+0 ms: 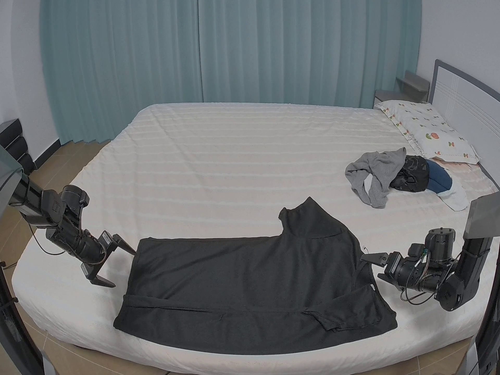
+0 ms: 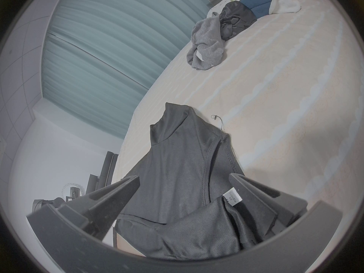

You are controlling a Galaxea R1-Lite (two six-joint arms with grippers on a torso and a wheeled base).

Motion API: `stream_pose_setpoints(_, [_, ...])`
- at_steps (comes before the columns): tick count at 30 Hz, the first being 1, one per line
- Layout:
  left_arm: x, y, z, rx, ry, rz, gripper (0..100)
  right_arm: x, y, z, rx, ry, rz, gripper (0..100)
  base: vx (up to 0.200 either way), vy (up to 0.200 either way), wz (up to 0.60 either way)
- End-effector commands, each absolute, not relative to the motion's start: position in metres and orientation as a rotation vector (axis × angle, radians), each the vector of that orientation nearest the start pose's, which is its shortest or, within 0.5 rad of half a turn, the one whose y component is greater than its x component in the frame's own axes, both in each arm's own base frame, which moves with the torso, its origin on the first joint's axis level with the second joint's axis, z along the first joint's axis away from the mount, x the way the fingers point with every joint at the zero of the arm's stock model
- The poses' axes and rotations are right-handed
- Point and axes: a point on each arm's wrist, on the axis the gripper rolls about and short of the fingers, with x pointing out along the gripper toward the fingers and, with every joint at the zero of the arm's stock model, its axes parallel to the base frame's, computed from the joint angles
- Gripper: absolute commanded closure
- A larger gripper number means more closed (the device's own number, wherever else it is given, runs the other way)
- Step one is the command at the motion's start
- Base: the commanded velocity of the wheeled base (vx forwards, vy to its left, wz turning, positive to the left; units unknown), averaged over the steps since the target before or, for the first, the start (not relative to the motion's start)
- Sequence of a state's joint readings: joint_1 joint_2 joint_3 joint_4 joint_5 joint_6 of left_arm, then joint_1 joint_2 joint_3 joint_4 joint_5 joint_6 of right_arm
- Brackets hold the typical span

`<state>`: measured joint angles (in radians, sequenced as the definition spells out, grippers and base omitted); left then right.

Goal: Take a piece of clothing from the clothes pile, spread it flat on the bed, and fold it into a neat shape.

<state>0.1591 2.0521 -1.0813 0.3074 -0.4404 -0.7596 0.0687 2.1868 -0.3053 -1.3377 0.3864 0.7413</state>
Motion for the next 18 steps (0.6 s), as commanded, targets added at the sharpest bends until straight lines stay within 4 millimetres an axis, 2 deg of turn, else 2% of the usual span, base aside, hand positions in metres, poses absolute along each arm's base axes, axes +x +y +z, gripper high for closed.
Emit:
stream_pose_setpoints(1, [0.327, 0.043, 0.072, -1.029, 1.274, 0.234, 0, 0.276, 0.028, 0.003, 0.797, 0.686, 0.223, 0, 0.0, 0.0, 0.0])
stream_pose_setpoints(5, [0.332, 0.042, 0.074, -1.009, 1.231, 0.207, 0, 0.275, 0.028, 0.003, 0.796, 0.676, 0.228, 0, 0.0, 0.0, 0.0])
stream_pose_setpoints(8, [0.345, 0.043, 0.075, -0.988, 1.133, 0.159, 0, 0.273, 0.028, 0.002, 0.793, 0.675, 0.23, 0, 0.0, 0.0, 0.0])
stream_pose_setpoints(16, [0.383, 0.032, 0.057, -0.918, 0.964, 0.028, 0, 0.268, 0.031, 0.002, 0.787, 0.67, 0.246, 0, 0.0, 0.0, 0.0])
stream_pose_setpoints(18, [0.391, 0.03, 0.047, -0.864, 0.939, -0.011, 0, 0.268, 0.031, 0.002, 0.786, 0.67, 0.246, 0, 0.0, 0.0, 0.0])
